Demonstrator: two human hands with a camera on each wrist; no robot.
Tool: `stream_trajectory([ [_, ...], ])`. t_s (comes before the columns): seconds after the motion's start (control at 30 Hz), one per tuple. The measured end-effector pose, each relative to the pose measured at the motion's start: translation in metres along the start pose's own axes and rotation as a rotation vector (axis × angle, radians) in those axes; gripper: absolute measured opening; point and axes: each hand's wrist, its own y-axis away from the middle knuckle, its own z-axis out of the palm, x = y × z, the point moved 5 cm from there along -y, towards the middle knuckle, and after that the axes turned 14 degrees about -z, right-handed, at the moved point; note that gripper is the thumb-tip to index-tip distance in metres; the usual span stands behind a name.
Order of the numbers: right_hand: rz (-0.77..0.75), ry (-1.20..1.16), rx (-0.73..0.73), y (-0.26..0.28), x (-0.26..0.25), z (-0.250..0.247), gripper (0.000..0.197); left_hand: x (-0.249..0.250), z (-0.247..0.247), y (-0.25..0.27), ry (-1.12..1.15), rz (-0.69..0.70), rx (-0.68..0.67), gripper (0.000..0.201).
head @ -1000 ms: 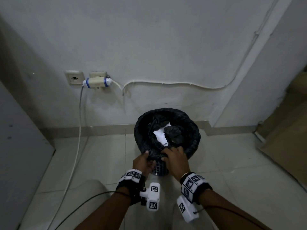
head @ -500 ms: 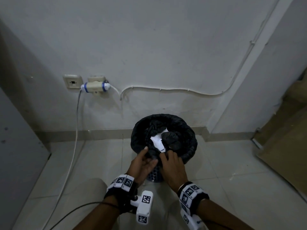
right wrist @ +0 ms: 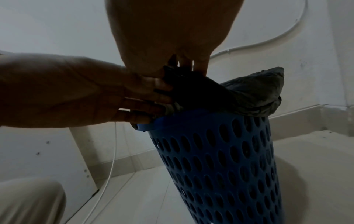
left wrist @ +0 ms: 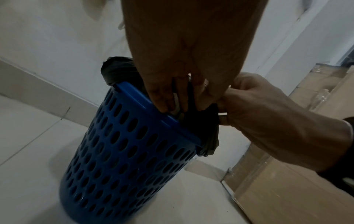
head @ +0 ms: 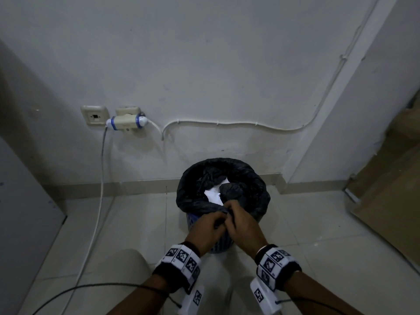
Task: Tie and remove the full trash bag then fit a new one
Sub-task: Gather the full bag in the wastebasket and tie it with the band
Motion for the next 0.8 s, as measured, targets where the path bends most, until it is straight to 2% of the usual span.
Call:
stream_trajectory([
  [0.1, -0.013, 0.288, -0.035, 0.009, 0.011, 0.001, 0.050, -0.005, 0.000, -0.004, -0.084, 0.019, 0.038, 0.046],
  [0.17, 0.012, 0.452, -0.094, 0.013, 0.019, 0.001, 0.059, -0.012, -0.001, -0.004, -0.130, 0.011, 0.046, 0.052],
  [0.2, 0.018, 0.485, -0.095, 0.014, 0.023, 0.000, 0.056, -0.016, -0.001, -0.002, -0.144, 0.013, 0.049, 0.053],
  [0.33, -0.005, 0.468, -0.046, 0.009, 0.025, -0.015, 0.024, -0.026, -0.007, 0.003, -0.200, 0.048, 0.048, 0.061],
  [0.4, 0.032, 0.431, -0.079, 0.005, 0.024, -0.022, 0.025, -0.028, -0.011, 0.003, -0.206, 0.051, 0.044, 0.065],
  [0.53, 0.129, 0.413, -0.050, 0.000, 0.026, -0.034, 0.030, -0.026, -0.018, 0.002, -0.210, 0.053, 0.046, 0.068],
  [0.63, 0.196, 0.553, -0.178, 0.004, 0.033, -0.030, 0.039, -0.028, -0.021, 0.003, -0.158, -0.018, 0.064, 0.071],
  [0.7, 0.226, 0.474, -0.239, 0.009, 0.036, -0.025, 0.034, -0.028, -0.021, 0.005, -0.127, -0.035, 0.062, 0.073],
  [0.8, 0.219, 0.236, -0.057, 0.009, 0.037, -0.035, 0.016, -0.027, -0.020, 0.008, -0.136, -0.015, 0.035, 0.068],
])
